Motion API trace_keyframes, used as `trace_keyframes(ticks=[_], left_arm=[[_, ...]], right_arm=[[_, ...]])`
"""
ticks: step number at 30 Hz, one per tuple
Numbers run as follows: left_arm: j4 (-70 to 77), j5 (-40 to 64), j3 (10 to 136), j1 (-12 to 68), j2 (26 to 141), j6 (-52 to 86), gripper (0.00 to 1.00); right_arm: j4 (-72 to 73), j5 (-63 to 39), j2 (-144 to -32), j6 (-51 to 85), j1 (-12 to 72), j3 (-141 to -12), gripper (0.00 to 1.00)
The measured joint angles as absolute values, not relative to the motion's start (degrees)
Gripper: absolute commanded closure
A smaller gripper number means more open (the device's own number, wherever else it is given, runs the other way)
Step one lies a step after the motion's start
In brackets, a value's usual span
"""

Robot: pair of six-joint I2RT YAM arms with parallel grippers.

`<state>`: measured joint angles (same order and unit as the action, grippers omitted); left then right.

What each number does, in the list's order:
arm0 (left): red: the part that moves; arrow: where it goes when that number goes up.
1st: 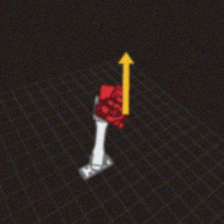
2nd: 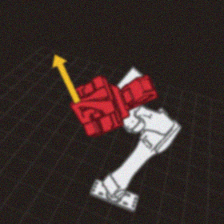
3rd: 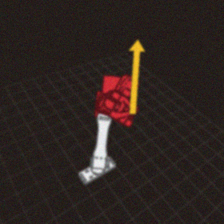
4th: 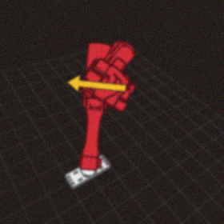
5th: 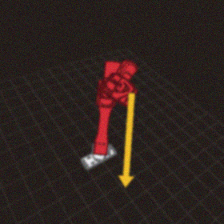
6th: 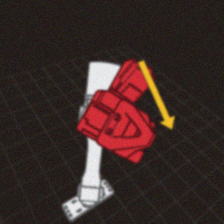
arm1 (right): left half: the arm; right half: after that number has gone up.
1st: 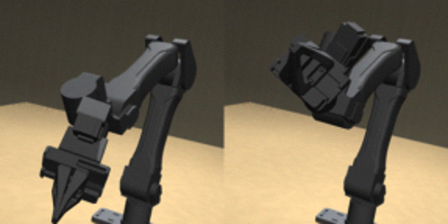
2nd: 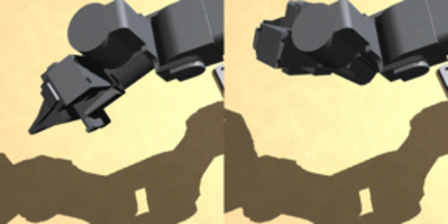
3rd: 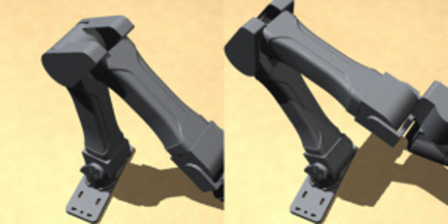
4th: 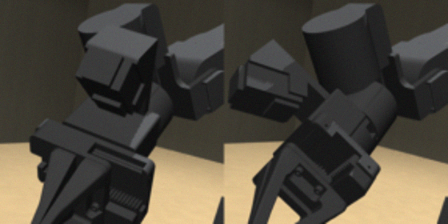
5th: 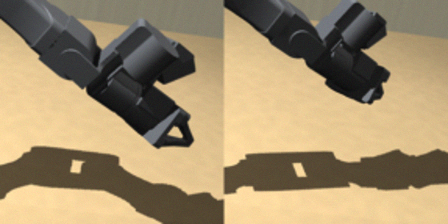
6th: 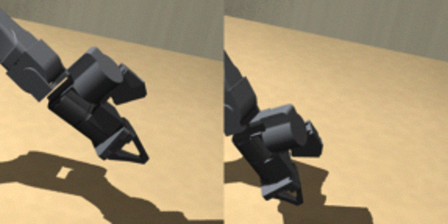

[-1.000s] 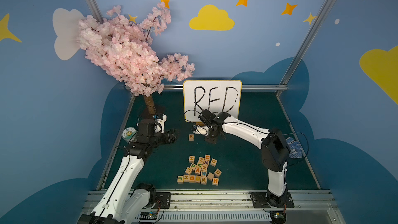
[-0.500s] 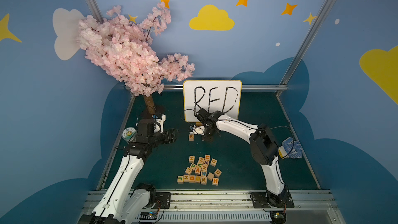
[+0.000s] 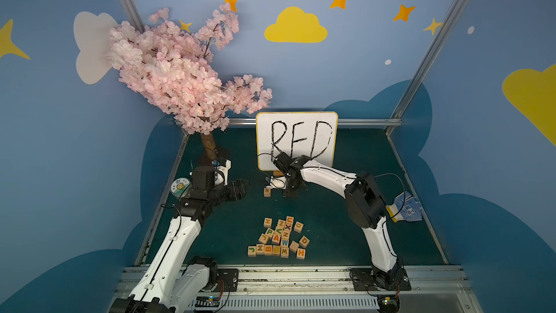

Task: Assemble the uppercase word "red" with letter blocks
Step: Place the letter block at the center of the board, then adjust the letter block at the center of the board.

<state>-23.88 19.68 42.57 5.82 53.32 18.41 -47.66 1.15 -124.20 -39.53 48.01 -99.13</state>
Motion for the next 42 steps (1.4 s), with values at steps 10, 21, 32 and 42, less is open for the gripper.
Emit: trace_keyframes(ticks=[10, 21, 32, 42], left_arm=[[-23.88, 19.70, 42.57, 5.63, 53.30, 18.41, 0.21], [-23.73, 19.94, 42.57, 5.56, 53.01, 18.44, 0.21], [-23.40, 21.28, 42.57, 4.91, 52.40, 19.05, 0.21], [-23.03, 22.35, 42.50, 4.49, 52.49, 19.57, 0.21]], right_arm=[[-46.00, 1.34, -124.16, -39.88, 47.81, -98.89, 0.55], [-43.40, -0.10, -113.14, -34.65, 48.12, -91.59, 0.53], [-46.89, 12.08, -111.24, 8.38, 51.81, -99.63, 0.55], [-52.25, 12.34, -118.21, 42.06, 54.35, -100.18, 0.46]])
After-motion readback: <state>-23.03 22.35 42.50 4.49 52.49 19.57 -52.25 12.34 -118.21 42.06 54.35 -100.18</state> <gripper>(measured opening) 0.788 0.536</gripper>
